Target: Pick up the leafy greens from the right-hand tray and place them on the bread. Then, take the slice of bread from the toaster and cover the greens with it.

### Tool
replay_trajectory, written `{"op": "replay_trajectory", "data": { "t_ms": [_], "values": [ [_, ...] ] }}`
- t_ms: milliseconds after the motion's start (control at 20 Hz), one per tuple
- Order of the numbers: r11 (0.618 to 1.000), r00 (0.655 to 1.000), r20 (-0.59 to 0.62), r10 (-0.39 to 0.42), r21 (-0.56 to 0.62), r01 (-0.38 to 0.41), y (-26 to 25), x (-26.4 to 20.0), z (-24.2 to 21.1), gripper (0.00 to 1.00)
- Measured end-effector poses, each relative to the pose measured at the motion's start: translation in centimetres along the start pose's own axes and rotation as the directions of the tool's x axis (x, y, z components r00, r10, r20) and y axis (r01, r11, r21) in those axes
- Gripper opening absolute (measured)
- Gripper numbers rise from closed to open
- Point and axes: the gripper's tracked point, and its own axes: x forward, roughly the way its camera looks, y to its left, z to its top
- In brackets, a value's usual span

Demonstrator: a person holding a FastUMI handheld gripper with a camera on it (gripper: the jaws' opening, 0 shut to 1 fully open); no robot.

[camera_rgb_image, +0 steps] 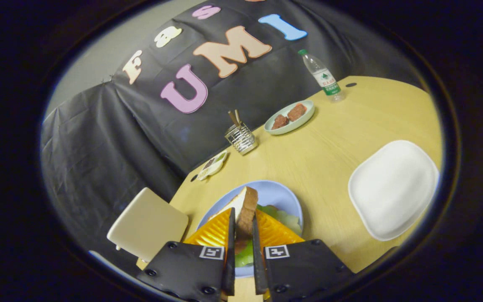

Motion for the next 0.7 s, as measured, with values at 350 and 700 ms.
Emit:
{"op": "replay_trajectory", "data": {
  "t_ms": [350,700],
  "values": [
    [0.982,1.0,0.01,-0.014,-0.186,0.015,-0.7,-1.9,0.5,0.62],
    [0.939,0.984,0.172,0.035,-0.342,0.027,-0.5,-5.6,5.7,0.99]
  ]
}}
